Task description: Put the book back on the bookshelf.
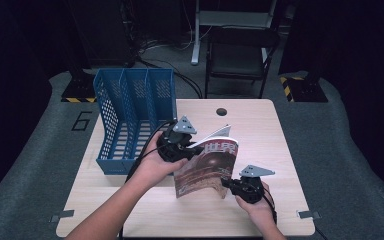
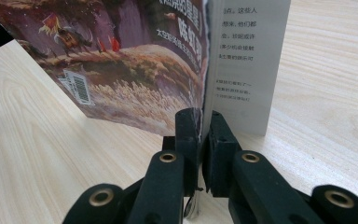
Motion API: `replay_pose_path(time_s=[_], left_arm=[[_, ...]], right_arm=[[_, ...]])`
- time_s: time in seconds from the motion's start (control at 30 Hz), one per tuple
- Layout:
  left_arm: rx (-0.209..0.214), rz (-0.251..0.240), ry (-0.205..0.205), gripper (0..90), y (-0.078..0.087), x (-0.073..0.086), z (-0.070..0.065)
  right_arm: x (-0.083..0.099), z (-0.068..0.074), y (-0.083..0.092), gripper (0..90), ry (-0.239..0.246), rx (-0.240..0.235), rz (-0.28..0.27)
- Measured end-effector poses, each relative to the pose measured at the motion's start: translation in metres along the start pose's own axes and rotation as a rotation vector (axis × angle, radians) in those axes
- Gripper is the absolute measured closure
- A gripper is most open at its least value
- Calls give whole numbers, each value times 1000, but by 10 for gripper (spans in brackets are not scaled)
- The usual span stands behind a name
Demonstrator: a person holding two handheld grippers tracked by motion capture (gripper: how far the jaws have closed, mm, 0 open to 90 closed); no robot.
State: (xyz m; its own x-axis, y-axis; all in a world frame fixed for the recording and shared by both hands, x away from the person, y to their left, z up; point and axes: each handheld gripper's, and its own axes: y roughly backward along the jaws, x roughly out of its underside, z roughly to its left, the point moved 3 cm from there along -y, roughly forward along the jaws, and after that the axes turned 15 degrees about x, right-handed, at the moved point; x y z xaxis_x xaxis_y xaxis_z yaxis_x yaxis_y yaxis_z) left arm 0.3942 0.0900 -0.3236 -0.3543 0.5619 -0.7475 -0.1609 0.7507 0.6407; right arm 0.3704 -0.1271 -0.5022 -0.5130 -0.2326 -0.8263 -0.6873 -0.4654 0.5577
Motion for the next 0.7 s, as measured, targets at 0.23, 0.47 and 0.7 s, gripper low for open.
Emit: replay_pose_path(time_s=[0.23, 0.47, 0.7], left_arm=[[-3, 46, -27, 829, 0, -4, -1], [-2, 79, -22, 836, 1, -6, -2], [8, 90, -15, 837, 1, -7, -1]], right_arm=[[0, 0, -1, 856, -2, 13, 2], [0, -1, -1, 851, -2, 13, 3], [-1, -1, -1, 847, -2, 12, 5]])
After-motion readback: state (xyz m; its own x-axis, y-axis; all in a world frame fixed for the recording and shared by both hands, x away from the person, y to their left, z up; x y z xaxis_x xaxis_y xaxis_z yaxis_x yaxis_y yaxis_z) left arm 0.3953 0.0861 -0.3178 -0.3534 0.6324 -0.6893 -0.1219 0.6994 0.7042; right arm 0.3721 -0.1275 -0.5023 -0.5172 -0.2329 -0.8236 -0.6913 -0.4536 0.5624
